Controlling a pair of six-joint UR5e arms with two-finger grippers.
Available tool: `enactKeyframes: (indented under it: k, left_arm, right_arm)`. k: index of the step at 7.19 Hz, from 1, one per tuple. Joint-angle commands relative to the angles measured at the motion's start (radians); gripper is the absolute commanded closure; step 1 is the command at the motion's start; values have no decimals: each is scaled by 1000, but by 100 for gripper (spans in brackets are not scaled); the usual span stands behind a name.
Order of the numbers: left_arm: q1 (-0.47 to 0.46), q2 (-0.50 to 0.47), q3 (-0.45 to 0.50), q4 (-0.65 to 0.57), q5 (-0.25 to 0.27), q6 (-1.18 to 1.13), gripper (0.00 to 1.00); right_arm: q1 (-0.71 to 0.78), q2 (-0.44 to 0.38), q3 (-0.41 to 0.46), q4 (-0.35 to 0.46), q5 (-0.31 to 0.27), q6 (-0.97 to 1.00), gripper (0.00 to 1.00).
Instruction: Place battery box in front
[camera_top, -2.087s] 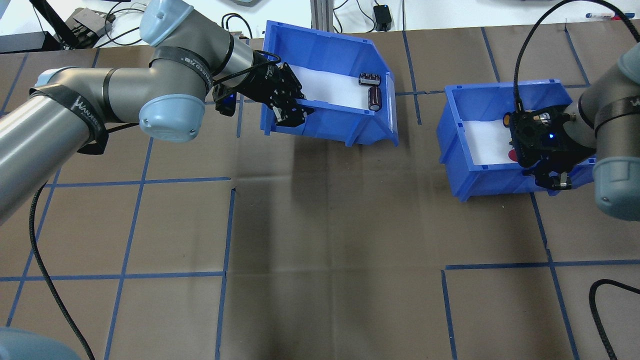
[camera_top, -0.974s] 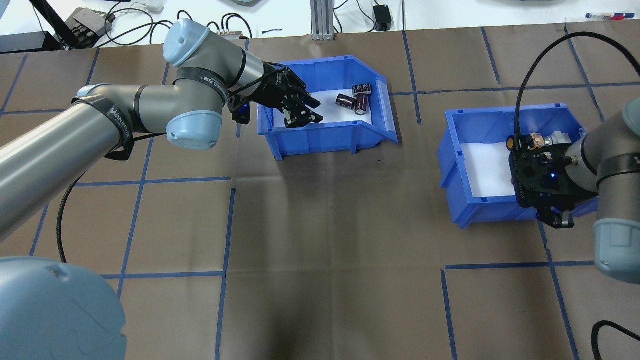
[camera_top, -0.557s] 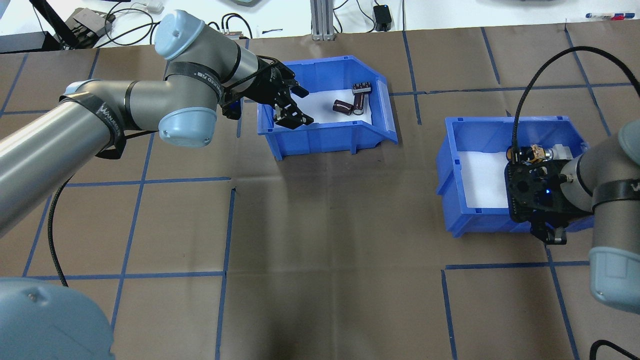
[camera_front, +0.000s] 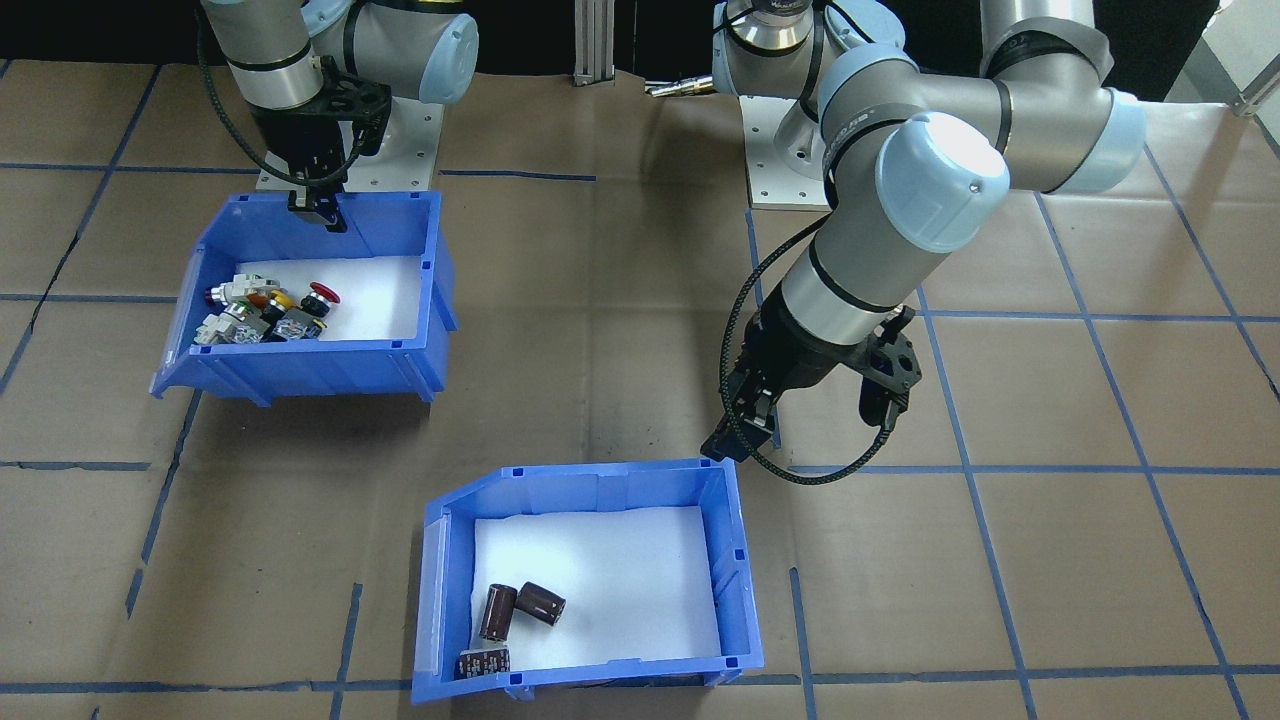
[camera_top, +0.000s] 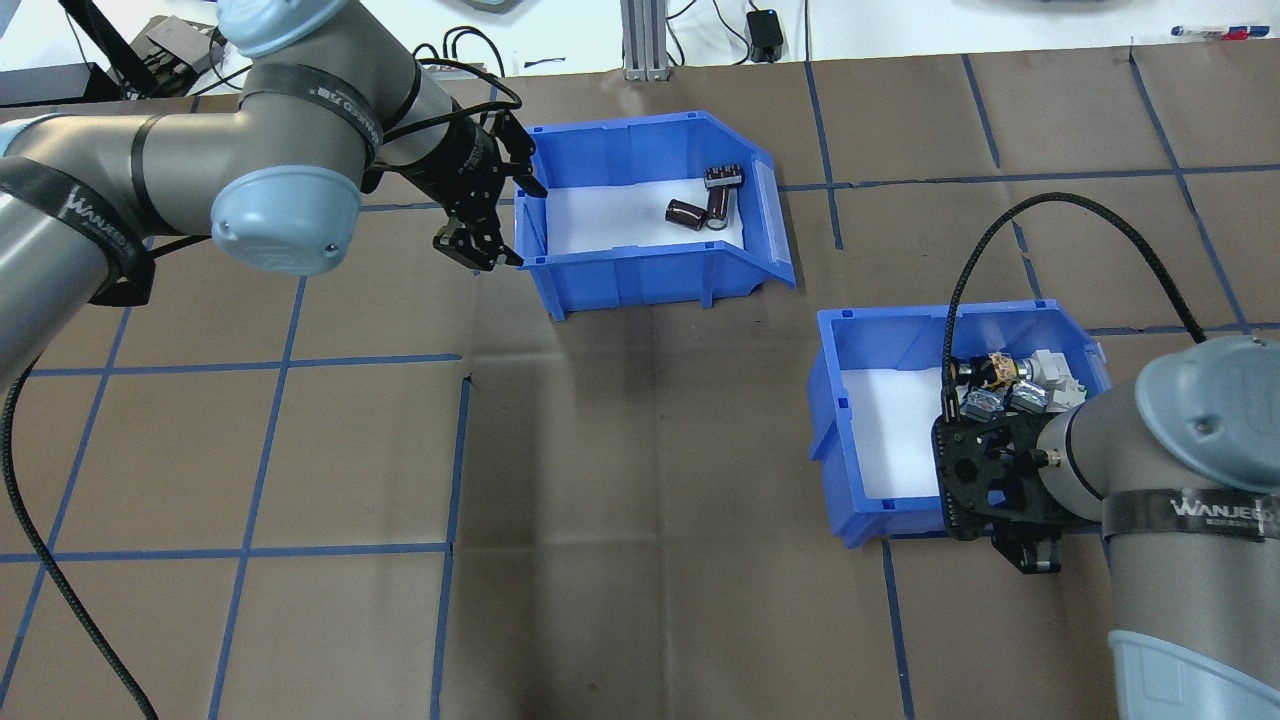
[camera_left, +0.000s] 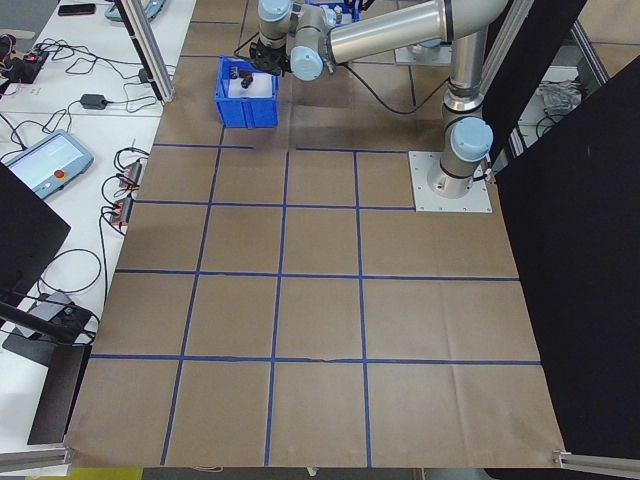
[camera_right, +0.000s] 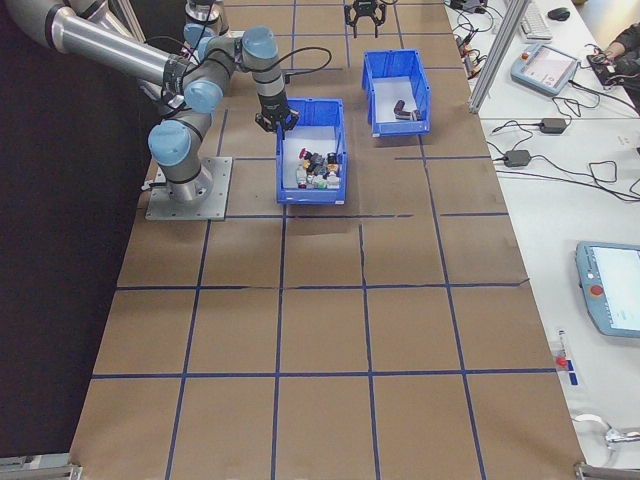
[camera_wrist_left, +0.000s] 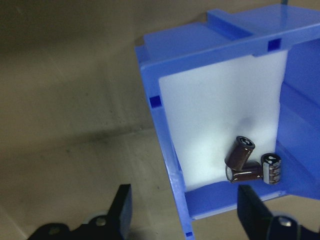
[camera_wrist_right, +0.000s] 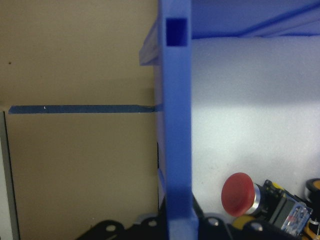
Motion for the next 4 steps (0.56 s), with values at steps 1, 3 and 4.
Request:
enactKeyframes:
  k: [1, 3, 4]
  left_arm:
    - [90, 86, 2, -186, 85, 442, 14]
    - [104, 111, 3, -250, 171, 687, 1]
    - [104, 108, 31, -270, 183, 816, 1]
  right_arm:
    - [84, 52, -44, 0, 11, 78, 100]
    - [258, 121, -66, -28, -1, 262, 100]
    - [328, 132, -66, -48, -4, 334, 100]
